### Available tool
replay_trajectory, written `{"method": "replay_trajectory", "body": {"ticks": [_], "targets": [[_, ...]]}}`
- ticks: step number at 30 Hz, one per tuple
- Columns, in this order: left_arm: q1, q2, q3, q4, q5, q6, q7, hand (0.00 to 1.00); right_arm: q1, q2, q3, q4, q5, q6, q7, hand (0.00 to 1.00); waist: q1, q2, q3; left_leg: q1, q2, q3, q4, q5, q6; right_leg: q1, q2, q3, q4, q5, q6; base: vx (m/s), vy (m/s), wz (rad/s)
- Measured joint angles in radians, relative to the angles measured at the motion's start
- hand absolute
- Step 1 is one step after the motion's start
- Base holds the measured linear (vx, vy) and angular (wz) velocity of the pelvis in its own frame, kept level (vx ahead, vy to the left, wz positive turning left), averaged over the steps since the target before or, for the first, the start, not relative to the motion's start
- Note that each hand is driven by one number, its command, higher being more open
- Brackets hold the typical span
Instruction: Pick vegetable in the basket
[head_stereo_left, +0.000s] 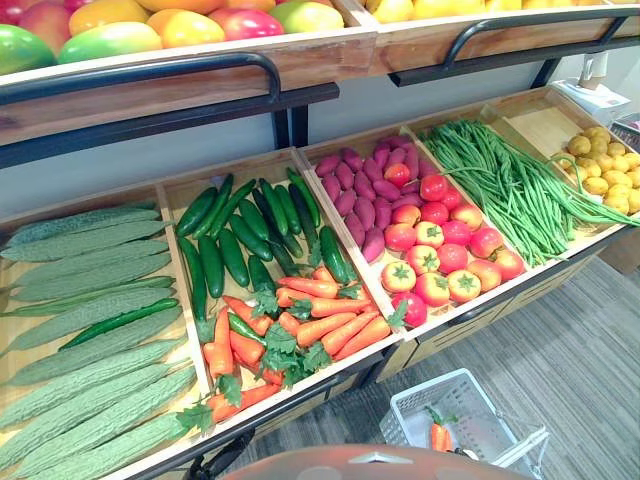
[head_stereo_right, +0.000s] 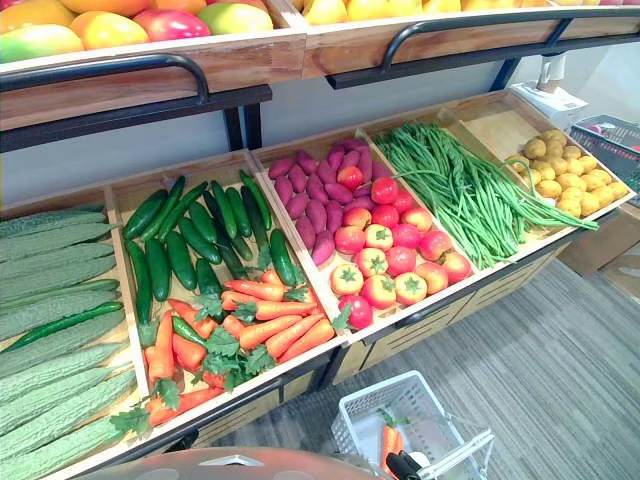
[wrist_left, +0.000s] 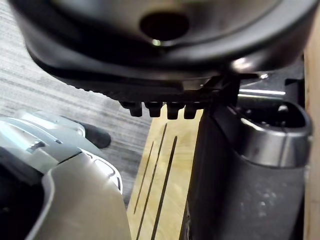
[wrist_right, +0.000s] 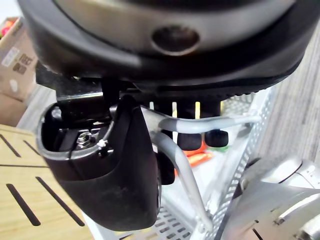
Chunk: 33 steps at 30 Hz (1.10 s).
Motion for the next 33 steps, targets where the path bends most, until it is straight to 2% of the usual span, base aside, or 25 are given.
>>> {"method": "replay_trajectory", "body": {"ticks": [5, 10, 13, 21, 25, 27, 28, 29, 30, 31, 32, 33], "targets": [[0.015, 0.006, 0.001, 0.000, 0.008, 0.002, 0.003, 1.00, 0.003, 0.003, -0.027, 0.000, 0.000, 0.004, 0.007, 0.00, 0.001, 0.002, 0.001, 0.018, 0.018, 0.058, 0.071, -0.050, -0.004, -0.001, 0.016, 0.062, 0.023, 0.000, -0.001, -0.03, -0.004, -0.35], [0.039, 0.002, 0.004, 0.001, 0.035, 0.007, 0.022, 1.00, 0.036, 0.015, -0.102, -0.008, 0.001, 0.005, 0.025, 0.00, -0.003, -0.001, 0.011, 0.065, 0.022, 0.112, 0.101, -0.071, -0.001, -0.011, 0.023, 0.116, 0.096, -0.021, -0.002, -0.07, -0.003, -0.30], [0.054, -0.003, 0.037, -0.002, 0.039, 0.006, 0.026, 1.00, 0.054, 0.023, -0.164, -0.009, 0.001, 0.009, 0.031, 0.00, -0.026, -0.005, 0.013, 0.069, 0.024, 0.125, 0.128, -0.088, 0.001, -0.020, 0.022, 0.129, 0.132, -0.034, -0.001, -0.14, -0.029, -0.15], [0.066, -0.004, 0.058, -0.004, 0.069, 0.006, 0.045, 1.00, 0.158, 0.034, -0.234, -0.028, 0.001, 0.024, 0.042, 0.00, -0.034, -0.016, 0.007, 0.089, 0.027, 0.142, 0.170, -0.108, 0.005, -0.017, 0.022, 0.154, 0.179, -0.044, 0.000, -0.08, -0.006, -0.08], [0.081, -0.005, 0.083, -0.017, 0.018, 0.003, 0.051, 1.00, 0.209, 0.072, -0.359, -0.031, 0.002, 0.033, 0.045, 0.00, -0.053, -0.029, 0.001, 0.096, 0.029, 0.135, 0.183, -0.114, 0.005, -0.010, 0.012, 0.142, 0.198, -0.058, 0.001, -0.04, -0.004, 0.07], [0.084, -0.035, 0.131, -0.060, -0.010, -0.001, 0.062, 1.00, 0.233, 0.101, -0.384, -0.058, 0.014, 0.039, 0.046, 0.00, -0.055, -0.031, 0.000, 0.035, 0.061, 0.161, 0.267, -0.153, 0.005, -0.066, 0.026, 0.165, 0.219, -0.053, 0.006, -0.12, -0.017, -0.42], [0.085, -0.055, 0.159, -0.090, -0.012, -0.003, 0.069, 1.00, 0.236, 0.115, -0.377, -0.067, 0.031, 0.043, 0.046, 0.00, -0.055, -0.030, -0.001, -0.022, 0.094, 0.194, 0.339, -0.182, 0.003, -0.122, 0.049, 0.193, 0.229, -0.038, 0.010, -0.16, -0.011, -1.00], [0.085, -0.061, 0.166, -0.112, -0.012, -0.003, 0.074, 1.00, 0.237, 0.121, -0.354, -0.076, 0.047, 0.053, 0.046, 0.00, -0.053, -0.031, -0.001, -0.070, 0.139, 0.241, 0.410, -0.205, 0.003, -0.174, 0.064, 0.179, 0.219, -0.023, -0.007, -0.16, 0.001, -1.18], [0.085, -0.063, 0.169, -0.120, -0.012, -0.004, 0.080, 1.00, 0.235, 0.123, -0.348, -0.079, 0.049, 0.055, 0.045, 0.00, -0.050, -0.031, -0.001, -0.085, 0.159, 0.266, 0.435, -0.213, 0.005, -0.195, 0.055, 0.130, 0.216, -0.028, -0.016, -0.07, 0.003, -1.30], [0.077, -0.073, 0.190, -0.124, -0.019, -0.003, 0.094, 1.00, 0.232, 0.125, -0.334, -0.076, 0.051, 0.058, 0.044, 0.00, -0.051, -0.024, -0.004, -0.091, 0.192, 0.313, 0.451, -0.214, 0.006, -0.223, 0.018, -0.040, 0.251, -0.054, -0.057, -0.01, -0.002, -1.12], [0.073, -0.071, 0.207, -0.126, -0.031, -0.003, 0.106, 1.00, 0.231, 0.124, -0.317, -0.073, 0.052, 0.065, 0.044, 0.00, -0.055, -0.033, -0.005, -0.091, 0.206, 0.344, 0.453, -0.211, 0.002, -0.257, -0.029, -0.163, 0.362, -0.072, -0.083, 0.04, -0.022, -1.16], [0.069, -0.065, 0.210, -0.126, -0.056, -0.003, 0.111, 1.00, 0.235, 0.125, -0.304, -0.074, 0.052, 0.073, 0.035, 0.00, -0.052, -0.046, -0.003, -0.089, 0.212, 0.377, 0.460, -0.209, 0.000, -0.289, -0.102, -0.279, 0.560, -0.099, -0.115, 0.06, -0.040, -0.83]]}}
